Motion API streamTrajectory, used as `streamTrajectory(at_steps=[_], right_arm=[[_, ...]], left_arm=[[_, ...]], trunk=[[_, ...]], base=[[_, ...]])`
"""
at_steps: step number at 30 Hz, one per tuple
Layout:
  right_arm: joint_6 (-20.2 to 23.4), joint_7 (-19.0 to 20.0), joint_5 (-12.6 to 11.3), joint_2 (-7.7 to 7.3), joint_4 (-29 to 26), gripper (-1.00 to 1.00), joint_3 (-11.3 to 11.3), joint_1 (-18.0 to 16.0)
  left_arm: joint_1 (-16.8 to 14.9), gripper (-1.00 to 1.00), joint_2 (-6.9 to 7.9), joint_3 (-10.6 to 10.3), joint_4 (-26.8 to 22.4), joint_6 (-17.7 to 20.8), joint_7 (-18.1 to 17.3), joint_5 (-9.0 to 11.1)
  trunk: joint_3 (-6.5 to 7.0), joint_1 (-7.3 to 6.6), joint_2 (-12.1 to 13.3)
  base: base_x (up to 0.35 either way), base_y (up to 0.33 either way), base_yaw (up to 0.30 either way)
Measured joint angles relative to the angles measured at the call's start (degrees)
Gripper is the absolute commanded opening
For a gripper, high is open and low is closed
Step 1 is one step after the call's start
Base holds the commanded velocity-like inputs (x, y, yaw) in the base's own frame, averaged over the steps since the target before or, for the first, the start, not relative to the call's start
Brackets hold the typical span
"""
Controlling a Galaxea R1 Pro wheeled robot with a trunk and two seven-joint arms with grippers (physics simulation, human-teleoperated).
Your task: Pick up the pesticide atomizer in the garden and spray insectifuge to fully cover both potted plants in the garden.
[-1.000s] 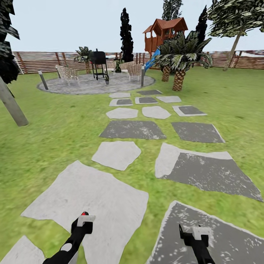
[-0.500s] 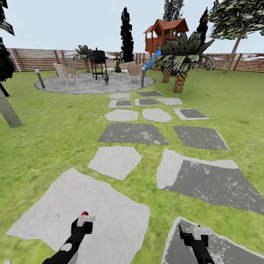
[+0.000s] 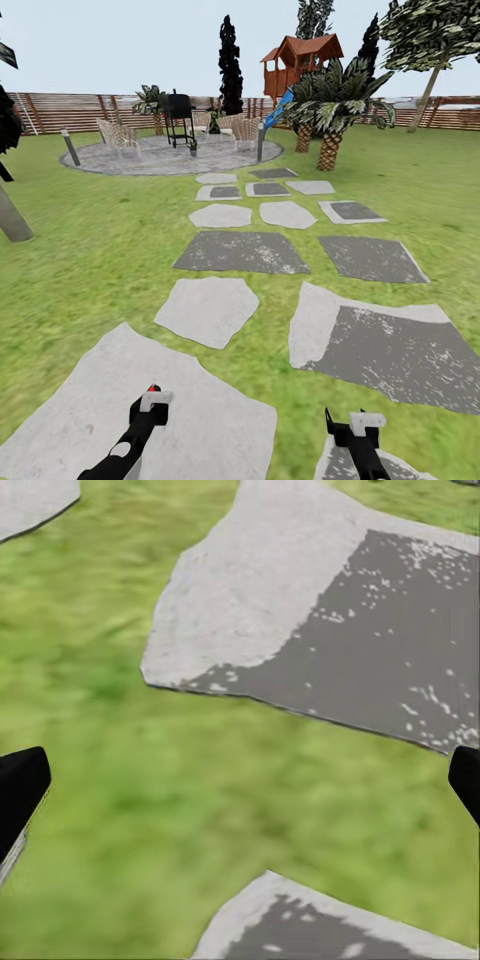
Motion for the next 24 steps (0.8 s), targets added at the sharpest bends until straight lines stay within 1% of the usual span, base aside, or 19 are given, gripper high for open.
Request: streamTrajectory(at_steps=[24], right_arm=[[0.01,0.0,0.0,0.01,0.06,1.0,0.0,0.0]], left_arm=[[0.0,-1.0,0.0,0.0,0.0,0.0,-0.06,-0.08]], trunk=[[0.0,0.0,0.0]], base=[[0.339,0.0,0.0]])
